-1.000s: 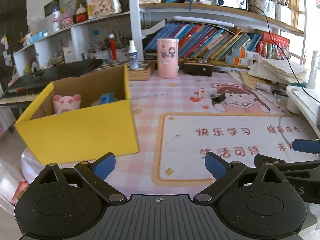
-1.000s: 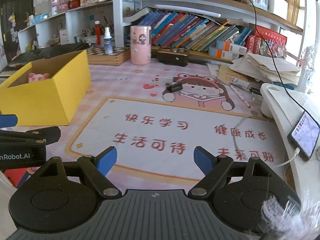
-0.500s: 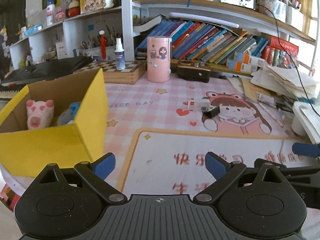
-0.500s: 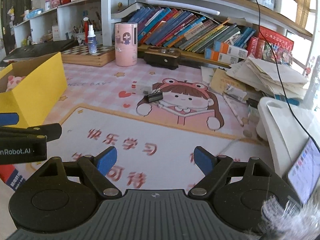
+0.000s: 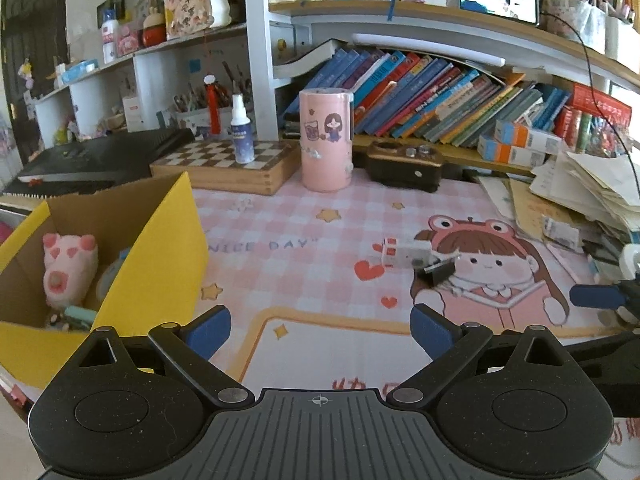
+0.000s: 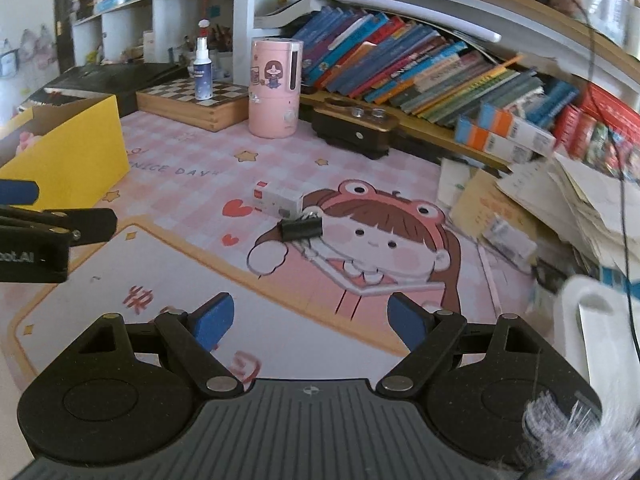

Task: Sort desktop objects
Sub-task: 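Close right tool on black binder clip while left tool grasps white-red small box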

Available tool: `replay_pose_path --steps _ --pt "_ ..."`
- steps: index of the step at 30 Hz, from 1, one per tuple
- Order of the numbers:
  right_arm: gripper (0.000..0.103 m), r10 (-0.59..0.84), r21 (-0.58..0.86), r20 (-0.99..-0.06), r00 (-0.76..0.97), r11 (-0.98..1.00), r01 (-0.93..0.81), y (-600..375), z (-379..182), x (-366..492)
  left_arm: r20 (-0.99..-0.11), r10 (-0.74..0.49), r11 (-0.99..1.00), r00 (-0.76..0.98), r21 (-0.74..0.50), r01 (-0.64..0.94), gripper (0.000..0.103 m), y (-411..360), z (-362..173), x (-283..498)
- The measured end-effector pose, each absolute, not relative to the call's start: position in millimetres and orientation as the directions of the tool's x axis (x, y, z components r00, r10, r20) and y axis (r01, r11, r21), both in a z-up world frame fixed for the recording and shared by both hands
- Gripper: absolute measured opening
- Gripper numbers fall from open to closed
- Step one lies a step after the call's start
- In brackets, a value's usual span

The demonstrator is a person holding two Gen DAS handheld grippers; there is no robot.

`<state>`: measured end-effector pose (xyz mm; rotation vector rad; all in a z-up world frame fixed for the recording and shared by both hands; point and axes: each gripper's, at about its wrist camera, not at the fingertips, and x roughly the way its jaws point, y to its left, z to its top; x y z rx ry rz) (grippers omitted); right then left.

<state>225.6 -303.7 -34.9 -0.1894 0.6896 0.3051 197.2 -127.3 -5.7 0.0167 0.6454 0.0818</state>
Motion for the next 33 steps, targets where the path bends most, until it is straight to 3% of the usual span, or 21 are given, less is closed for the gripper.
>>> replay_pose_path --steps 19,21,28,31,33 --pt "0.080 0.355 -0.085 -0.657 0.665 0.842 -0.532 -280 -70 326 -0.622 0.146 0.989 0.769 0.095 -0.110 0.098 -139 -7 247" --pt "0.072 0.341 -0.085 -0.670 0.659 0.847 -0.525 -279 -76 338 -0.624 0.148 0.989 0.767 0.097 -0.112 0.098 -139 -8 251" --pt "0.059 0.360 -0.041 -0.687 0.632 0.848 -0.528 -280 -90 359 -0.637 0.139 0.990 0.758 0.088 -0.108 0.098 -143 -13 268" --pt "0.042 0.394 -0.015 -0.671 0.628 0.840 -0.543 -283 -91 359 -0.639 0.126 0.992 0.759 0.082 -0.095 0.098 -148 -16 276" --pt "0.038 0.392 -0.022 -0.670 0.631 0.839 -0.544 -283 -90 357 -0.642 0.112 0.994 0.759 0.075 -0.084 0.098 -152 -18 281"
